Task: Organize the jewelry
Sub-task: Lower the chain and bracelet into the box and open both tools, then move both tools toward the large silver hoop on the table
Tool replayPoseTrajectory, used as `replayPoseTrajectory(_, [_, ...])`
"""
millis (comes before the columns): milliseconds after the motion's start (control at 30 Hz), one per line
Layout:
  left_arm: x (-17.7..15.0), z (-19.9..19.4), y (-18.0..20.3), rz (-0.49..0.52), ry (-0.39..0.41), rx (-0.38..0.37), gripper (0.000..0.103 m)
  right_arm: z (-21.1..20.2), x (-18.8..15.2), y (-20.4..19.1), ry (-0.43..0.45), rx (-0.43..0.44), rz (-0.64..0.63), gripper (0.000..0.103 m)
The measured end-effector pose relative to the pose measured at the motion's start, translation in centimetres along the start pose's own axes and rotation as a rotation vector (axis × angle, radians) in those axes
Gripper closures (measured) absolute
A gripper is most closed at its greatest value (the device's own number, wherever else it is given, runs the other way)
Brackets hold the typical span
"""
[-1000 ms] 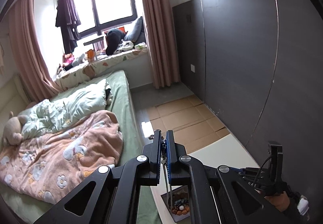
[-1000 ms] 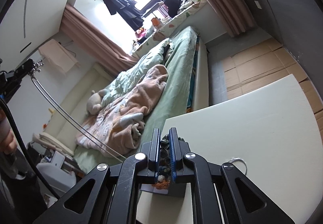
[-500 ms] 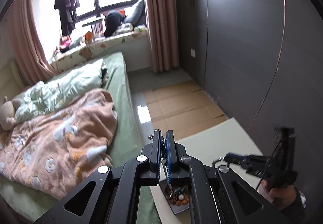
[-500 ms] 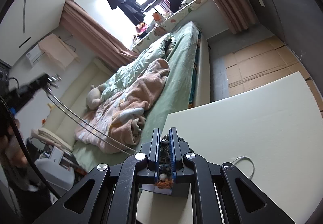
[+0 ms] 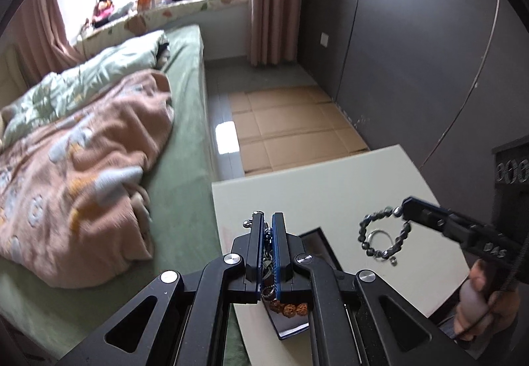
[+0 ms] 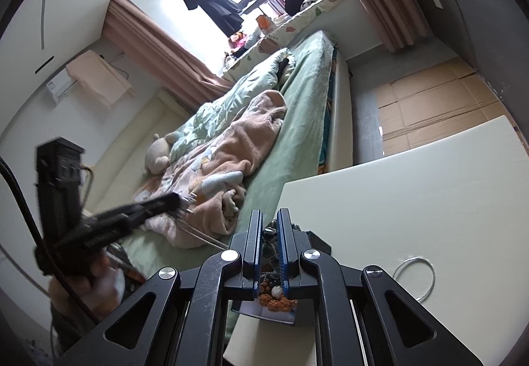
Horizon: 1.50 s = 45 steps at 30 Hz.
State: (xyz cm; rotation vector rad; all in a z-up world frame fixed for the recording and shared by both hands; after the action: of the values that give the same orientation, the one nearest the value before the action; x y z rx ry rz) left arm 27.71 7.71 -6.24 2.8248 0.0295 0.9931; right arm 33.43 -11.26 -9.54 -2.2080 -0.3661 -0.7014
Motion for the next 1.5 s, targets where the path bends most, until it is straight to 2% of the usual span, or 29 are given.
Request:
replayPoseTrajectory(200, [-1.3, 2.9, -0.6, -0.039, -0.046, -0.034, 0.098, 1.1, -0.1, -0.5, -0.018, 0.006, -0.007, 0.093])
replayPoseTrajectory(367, [-3.1, 4.9, -1.5, -0.132, -0.11, -0.105, 0.098, 1.9, -0.3, -1.2, -0.03, 0.013, -0.016, 0.093])
replayPoseTrajectory(600, [-4.8, 3.6, -2.9, -0.201, -0.081, -0.114, 0.096, 3.3, -0.8, -2.2, -0.058, 0.018, -0.031, 0.093])
replayPoseTrajectory(667, [-5.2, 3.1, -3.2, -0.215, -0.072, -0.11, 0.084, 3.8, -0.9, -2.4, -0.067, 0.013, -0.035, 0.093])
replayPoseTrajectory(700, [-5.4, 2.8, -3.3, -0.225, -0.062, -0.113, 0.064, 4.0, -1.1, -2.6, -0.073, 0.01, -0.039, 0.093])
replayPoseTrajectory(733, [-5.6, 2.6, -3.5, -0.233, -0.052, -0.116, 0.039, 4.3, -1.2, -2.7, -0.079, 0.007, -0.043, 0.093])
replayPoseTrajectory(800, [-5.9, 1.5, -3.8, -0.256, -0.009, -0.114, 0.025, 4.9, -1.4, -3.0, -0.089, -0.005, -0.046, 0.092])
replayPoseTrajectory(867, [-6.1, 0.5, -4.3, -0.269, 0.023, -0.087, 0.025, 5.6, -1.7, -3.1, -0.103, -0.028, -0.051, 0.092])
replayPoseTrajectory(900, [-6.1, 0.2, -4.5, -0.273, 0.033, -0.078, 0.025, 6.0, -1.9, -3.3, -0.119, -0.027, -0.055, 0.09])
replayPoseTrajectory(933, [-6.2, -0.4, -4.7, -0.281, 0.054, -0.064, 0.024, 6.5, -2.2, -3.5, -0.149, -0.006, -0.054, 0.077])
replayPoseTrajectory(967, [-6.3, -0.7, -4.9, -0.286, 0.067, -0.054, 0.023, 6.8, -2.3, -3.5, -0.163, 0.004, -0.05, 0.056])
replayPoseTrajectory(1033, [-6.5, -1.4, -5.0, -0.295, 0.093, -0.046, 0.006, 6.7, -2.4, -3.3, -0.159, -0.001, -0.04, 0.036])
replayPoseTrajectory(1100, [-6.5, -1.9, -5.2, -0.308, 0.114, -0.062, 0.0, 6.1, -2.2, -3.1, -0.142, -0.003, -0.037, 0.035])
replayPoseTrajectory(1300, [-6.5, -2.2, -4.5, -0.322, 0.149, -0.09, 0.0, 3.6, -1.5, -1.2, -0.12, -0.011, -0.004, 0.032])
replayPoseTrajectory(1333, [-6.5, -2.2, -4.2, -0.318, 0.152, -0.099, 0.0, 3.1, -1.4, -0.7, -0.117, -0.018, 0.003, 0.029])
replayPoseTrajectory(1433, [-6.3, -1.9, -2.9, -0.294, 0.151, -0.111, 0.0, 2.4, -1.3, 0.7, -0.127, -0.063, 0.015, 0.009])
replayPoseTrajectory(1500, [-6.2, -1.6, -2.1, -0.279, 0.138, -0.121, 0.0, 2.0, -1.4, 1.6, -0.136, -0.08, 0.026, 0.009])
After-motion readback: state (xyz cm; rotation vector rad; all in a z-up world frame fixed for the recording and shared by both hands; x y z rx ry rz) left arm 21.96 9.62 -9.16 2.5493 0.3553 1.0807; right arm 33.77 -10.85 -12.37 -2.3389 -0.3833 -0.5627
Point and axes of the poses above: each gripper's, at about its wrist camera, not at the fingertips, and z roughly the way its jaws point, y to its right, x to its top, the point moved 5 cm from there along z, roughly the way its jaws point, and after that the axes turned 9 degrees about -x, right-handed, at the moved point
